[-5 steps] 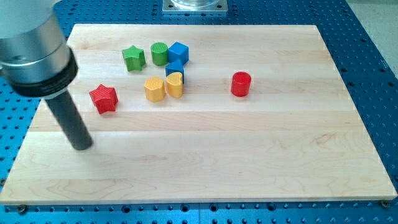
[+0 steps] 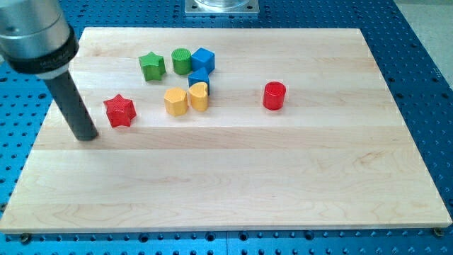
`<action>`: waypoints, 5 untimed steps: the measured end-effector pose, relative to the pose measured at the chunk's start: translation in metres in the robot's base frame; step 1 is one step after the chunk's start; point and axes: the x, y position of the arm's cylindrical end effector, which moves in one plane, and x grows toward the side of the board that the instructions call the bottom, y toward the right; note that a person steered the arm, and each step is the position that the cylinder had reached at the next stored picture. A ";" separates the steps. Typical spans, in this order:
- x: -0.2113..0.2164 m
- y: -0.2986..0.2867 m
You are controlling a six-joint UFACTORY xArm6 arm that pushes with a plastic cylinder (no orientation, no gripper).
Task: Put the red star to the left of the yellow hexagon
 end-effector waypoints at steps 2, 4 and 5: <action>-0.033 0.022; -0.056 0.034; -0.067 0.043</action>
